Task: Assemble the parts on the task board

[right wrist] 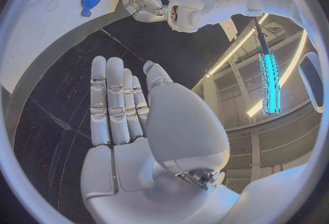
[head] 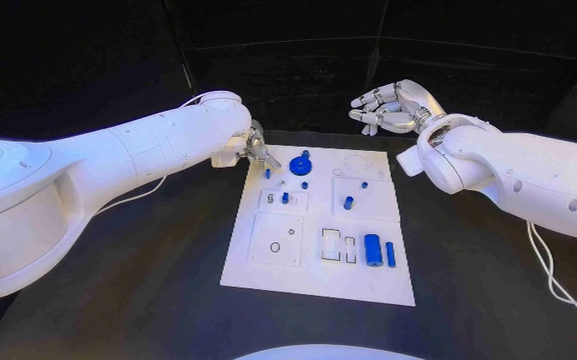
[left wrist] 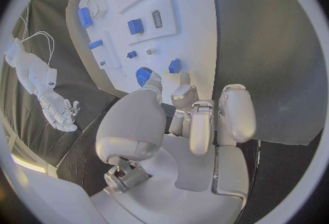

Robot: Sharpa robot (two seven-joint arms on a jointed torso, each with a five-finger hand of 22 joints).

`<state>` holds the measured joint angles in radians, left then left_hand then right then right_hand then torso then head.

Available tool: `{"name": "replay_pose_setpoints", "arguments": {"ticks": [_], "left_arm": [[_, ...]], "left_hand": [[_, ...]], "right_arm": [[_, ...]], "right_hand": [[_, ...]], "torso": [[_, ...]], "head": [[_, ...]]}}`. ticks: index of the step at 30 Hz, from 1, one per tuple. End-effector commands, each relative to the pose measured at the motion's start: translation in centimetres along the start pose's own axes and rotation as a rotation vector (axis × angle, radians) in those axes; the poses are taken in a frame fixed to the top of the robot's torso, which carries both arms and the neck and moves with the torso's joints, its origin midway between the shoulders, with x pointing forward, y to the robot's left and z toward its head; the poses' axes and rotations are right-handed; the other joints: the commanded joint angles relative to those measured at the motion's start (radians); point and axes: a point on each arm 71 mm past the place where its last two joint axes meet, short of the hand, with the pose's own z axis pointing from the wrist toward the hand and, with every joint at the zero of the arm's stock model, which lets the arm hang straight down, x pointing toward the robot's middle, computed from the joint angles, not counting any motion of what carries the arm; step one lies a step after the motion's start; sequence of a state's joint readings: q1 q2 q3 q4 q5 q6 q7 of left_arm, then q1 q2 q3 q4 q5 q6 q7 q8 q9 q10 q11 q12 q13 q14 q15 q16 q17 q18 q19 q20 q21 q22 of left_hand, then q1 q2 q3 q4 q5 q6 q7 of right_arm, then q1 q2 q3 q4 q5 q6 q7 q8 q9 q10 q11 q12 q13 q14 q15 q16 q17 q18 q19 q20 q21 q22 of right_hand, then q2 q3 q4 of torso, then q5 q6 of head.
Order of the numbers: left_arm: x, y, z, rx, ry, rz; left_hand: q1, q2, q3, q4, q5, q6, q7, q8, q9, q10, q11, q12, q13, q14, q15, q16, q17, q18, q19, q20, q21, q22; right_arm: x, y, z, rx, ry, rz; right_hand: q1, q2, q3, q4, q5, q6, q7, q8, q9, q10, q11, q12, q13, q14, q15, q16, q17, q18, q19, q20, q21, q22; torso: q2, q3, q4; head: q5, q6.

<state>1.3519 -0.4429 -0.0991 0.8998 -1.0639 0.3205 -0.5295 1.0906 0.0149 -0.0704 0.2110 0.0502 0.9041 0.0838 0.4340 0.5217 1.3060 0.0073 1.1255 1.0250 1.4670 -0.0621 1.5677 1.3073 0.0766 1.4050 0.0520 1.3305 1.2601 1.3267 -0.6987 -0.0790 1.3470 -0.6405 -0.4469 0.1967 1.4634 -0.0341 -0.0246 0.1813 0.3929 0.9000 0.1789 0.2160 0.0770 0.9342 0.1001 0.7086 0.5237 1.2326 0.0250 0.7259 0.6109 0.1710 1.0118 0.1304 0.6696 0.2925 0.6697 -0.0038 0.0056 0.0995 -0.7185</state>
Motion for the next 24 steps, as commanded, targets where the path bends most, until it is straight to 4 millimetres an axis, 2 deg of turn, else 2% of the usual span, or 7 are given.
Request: {"name": "replay_pose_setpoints", "arguments": {"ticks": [1, 24], "left_arm": [[0.04, 0.02, 0.01, -0.006, 0.012, 0.035], [0.64, -0.33, 0.35, 0.006, 0.027, 0.042]], "left_hand": [[0.012, 0.005, -0.002, -0.006, -0.002, 0.006, -0.002, -0.004, -0.002, 0.005, -0.002, 0.006, 0.001, 0.104, 0.003, 0.003, 0.263, -0.001, 0.007, -0.002, 0.007, 0.002], [0.029, 0.025, -0.004, -0.011, -0.002, 0.012, -0.003, -0.002, -0.011, 0.006, -0.003, 0.008, 0.001, 0.104, 0.003, 0.003, 0.263, -0.002, 0.009, -0.002, 0.009, 0.006]], "right_arm": [[0.01, 0.19, 0.03, -0.008, 0.004, 0.000], [0.09, 0.22, 0.10, -0.008, 0.005, 0.000]], "right_hand": [[-0.001, 0.000, -0.003, 0.003, 0.002, -0.007, 0.000, 0.003, 0.000, -0.007, -0.003, 0.004, -0.002, -0.006, 0.001, 0.005, 0.001, 0.011, 0.002, 0.005, -0.005, -0.001], [-0.001, 0.000, -0.003, 0.003, 0.002, -0.007, 0.000, 0.003, 0.000, -0.007, -0.003, 0.004, -0.002, -0.006, 0.001, 0.005, 0.001, 0.011, 0.002, 0.005, -0.005, -0.001]], "torso": [[0.000, -0.0003, 0.0004], [0.000, 0.0004, 0.0011]], "head": [[0.008, -0.001], [0.005, -0.006]]}}
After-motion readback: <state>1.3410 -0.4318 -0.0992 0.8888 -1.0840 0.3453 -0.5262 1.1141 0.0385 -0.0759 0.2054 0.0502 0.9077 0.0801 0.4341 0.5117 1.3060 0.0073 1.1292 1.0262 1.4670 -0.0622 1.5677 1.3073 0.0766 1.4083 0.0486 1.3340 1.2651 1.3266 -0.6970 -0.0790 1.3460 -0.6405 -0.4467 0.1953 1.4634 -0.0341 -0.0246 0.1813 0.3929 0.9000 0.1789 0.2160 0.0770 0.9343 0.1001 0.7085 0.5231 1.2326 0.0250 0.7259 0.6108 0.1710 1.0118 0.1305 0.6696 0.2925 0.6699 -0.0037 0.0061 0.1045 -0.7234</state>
